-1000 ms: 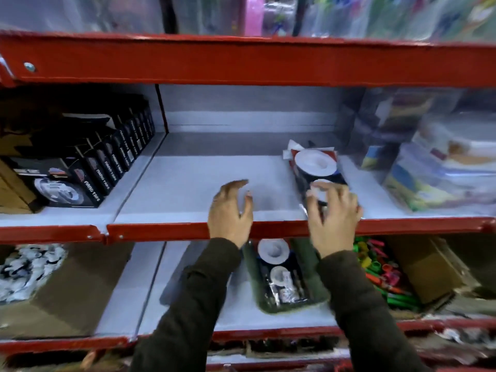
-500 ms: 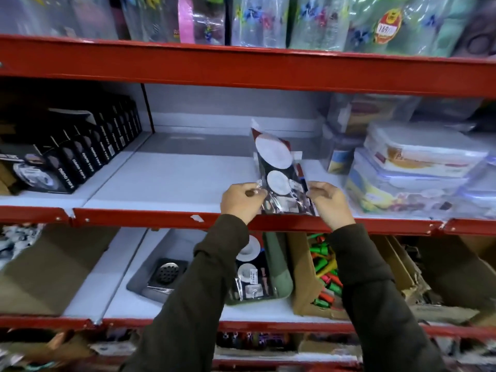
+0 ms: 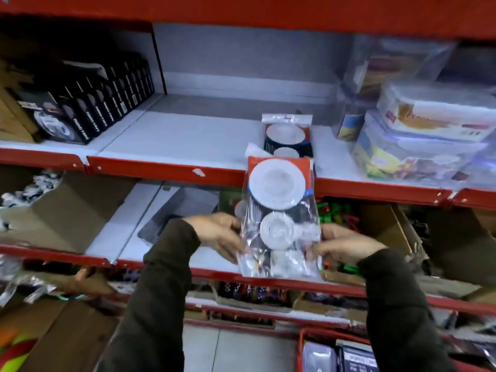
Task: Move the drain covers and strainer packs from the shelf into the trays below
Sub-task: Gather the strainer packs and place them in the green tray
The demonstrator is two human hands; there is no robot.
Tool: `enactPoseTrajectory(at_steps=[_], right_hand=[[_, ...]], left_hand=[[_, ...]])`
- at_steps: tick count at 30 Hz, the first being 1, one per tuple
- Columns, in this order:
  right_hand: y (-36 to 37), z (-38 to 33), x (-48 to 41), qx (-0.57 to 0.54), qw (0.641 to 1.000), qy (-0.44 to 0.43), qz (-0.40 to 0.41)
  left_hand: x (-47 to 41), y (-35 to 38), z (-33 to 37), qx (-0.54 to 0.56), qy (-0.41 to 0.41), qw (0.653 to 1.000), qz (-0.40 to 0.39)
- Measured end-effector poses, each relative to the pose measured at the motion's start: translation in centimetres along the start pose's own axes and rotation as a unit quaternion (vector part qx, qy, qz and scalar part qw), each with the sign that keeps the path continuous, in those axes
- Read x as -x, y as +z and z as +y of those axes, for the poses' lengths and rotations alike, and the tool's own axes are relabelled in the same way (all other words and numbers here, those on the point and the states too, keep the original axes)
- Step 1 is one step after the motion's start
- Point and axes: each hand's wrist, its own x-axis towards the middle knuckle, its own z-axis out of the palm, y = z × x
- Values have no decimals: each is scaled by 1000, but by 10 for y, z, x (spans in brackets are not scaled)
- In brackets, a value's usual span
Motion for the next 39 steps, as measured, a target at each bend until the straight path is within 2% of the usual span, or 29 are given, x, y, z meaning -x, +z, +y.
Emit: enactPoseTrajectory(at_steps=[4,6,8,9,11,13,15,18,20,22,24,26,27,28,29,30,32,33,35,37,39], right_hand=[[27,63,-18,-1,983,149,-103],[40,89,-32,29,973,204,-108],[49,104,-46,54,972,225,-34],[52,106,-54,29,972,231,17],[57,102,-73,-47,967,218,121],[60,94,-92,-57,959,175,217],[68,82,-103,-12,949,167,265],[73,74,-95,149,936,156,277],[67,64,-81,218,912,56,342],[57,45,-68,240,858,-91,444],[42,16,-60,276,785,-186,522],[21,-13,-59,335,732,-179,565],[9,-26,-61,366,719,-139,575],[-2,-34,-67,392,717,-77,571],[-11,-41,-73,408,719,-19,562],[-17,-45,-79,416,728,22,545],[-24,-52,-88,420,746,35,516],[-26,-55,-91,413,753,18,511],[-32,-63,-93,322,800,-31,505],[-40,-70,-90,114,857,-110,490],[-41,-80,-82,-111,878,-162,437]], left_hand=[[-15,16,-63,12,-133,988,-78],[-25,23,-90,-4,-171,982,-78],[-38,23,-109,5,-188,982,-21],[-47,22,-117,31,-183,982,29],[-67,19,-126,100,-154,970,159],[-90,17,-129,109,-114,947,279],[-104,20,-125,-6,-110,937,332],[-107,29,-122,-155,-132,916,347],[-102,31,-113,-178,-91,894,401],[-92,32,-91,-162,53,860,482],[-79,32,-53,-191,224,786,543],[-70,28,-6,-246,317,715,573],[-70,26,18,-282,320,688,587],[-73,22,35,-321,291,675,597],[-78,19,51,-353,235,684,593],[-84,15,63,-374,160,712,573],[-94,11,80,-369,21,778,508],[-97,9,87,-361,-17,797,484],[-95,1,97,-328,-31,823,464],[-89,-8,104,-231,0,868,439],[-75,-16,103,-114,69,896,423]])
